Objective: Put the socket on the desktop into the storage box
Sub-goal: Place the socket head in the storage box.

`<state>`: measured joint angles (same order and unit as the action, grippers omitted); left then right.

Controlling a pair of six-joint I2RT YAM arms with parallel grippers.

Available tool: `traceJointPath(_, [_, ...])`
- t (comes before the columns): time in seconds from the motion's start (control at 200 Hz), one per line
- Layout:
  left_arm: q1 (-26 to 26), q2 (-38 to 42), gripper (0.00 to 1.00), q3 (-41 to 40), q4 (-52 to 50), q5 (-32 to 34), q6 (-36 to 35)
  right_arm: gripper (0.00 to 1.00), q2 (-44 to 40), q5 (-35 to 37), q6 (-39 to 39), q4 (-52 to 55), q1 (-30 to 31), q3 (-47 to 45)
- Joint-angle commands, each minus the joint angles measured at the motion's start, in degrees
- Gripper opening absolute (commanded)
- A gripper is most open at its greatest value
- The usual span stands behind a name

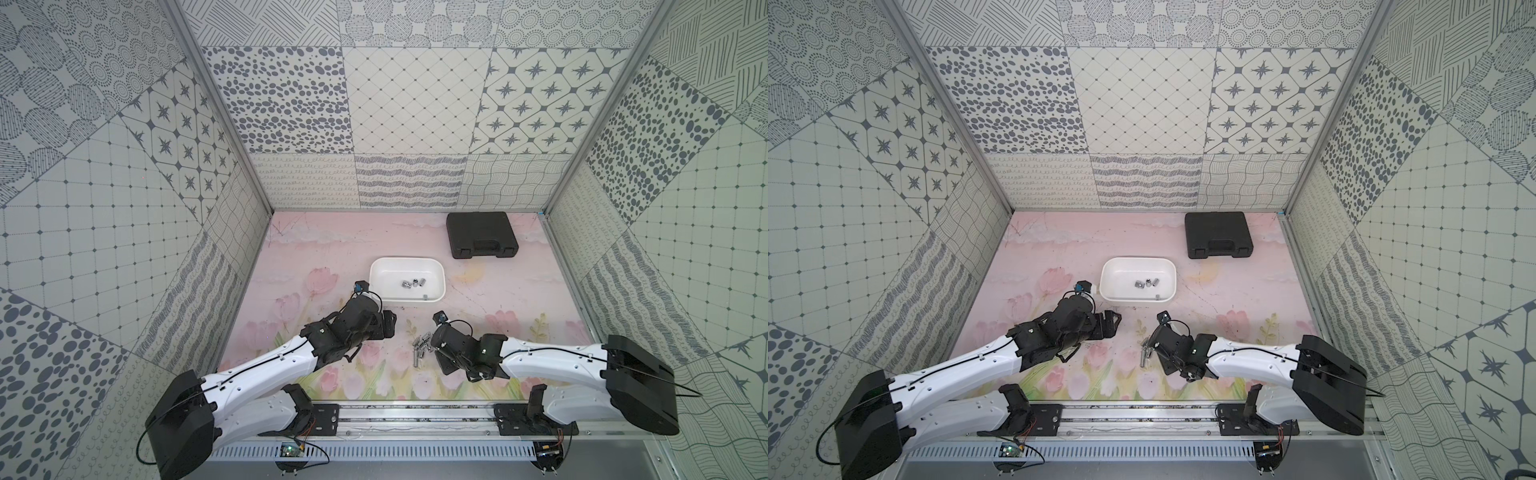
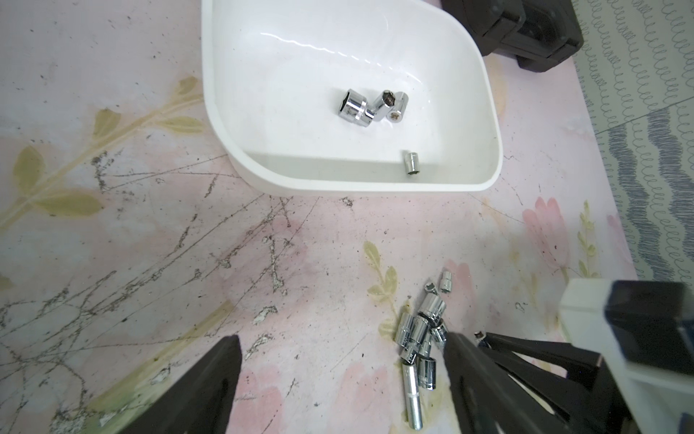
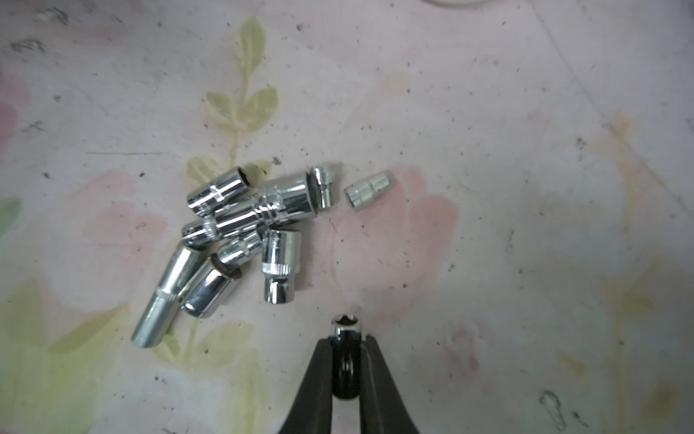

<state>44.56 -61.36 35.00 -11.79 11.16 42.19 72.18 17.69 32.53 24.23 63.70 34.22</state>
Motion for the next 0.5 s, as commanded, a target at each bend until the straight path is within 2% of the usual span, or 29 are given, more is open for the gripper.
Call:
traceJointPath(0.0, [-0.08,-0.09,0.89,-0.36,-0.11,1.71,-0.84,0.07,-4.41,2.95,-3.6,-0.44,0.33,3.43])
traceJointPath(0.105, [0.08,-0.59,0.89,-0.37,0.22,1.6,-0.93,0.08,-4.39,3.63,-7.72,-0.58,-1.21,9.4])
traceJointPath(0.175, [0.09,-1.03,0.89,-0.37,0.44,1.33,-0.76,0.07,-1.66,1.2,-9.92,-0.76,-6.03,13.93])
traceJointPath(0.305, [0.09,-1.95,0.89,-0.37,0.91,0.58,-0.56,0.07,6.52,-7.04,-11.86,-4.21,-14.91,20.52])
traceJointPath(0.495, [0.11,-2.91,0.89,-0.1,1.18,-0.73,-0.36,0.09,21.71,-12.59,-11.78,-5.49,-20.88,30.63])
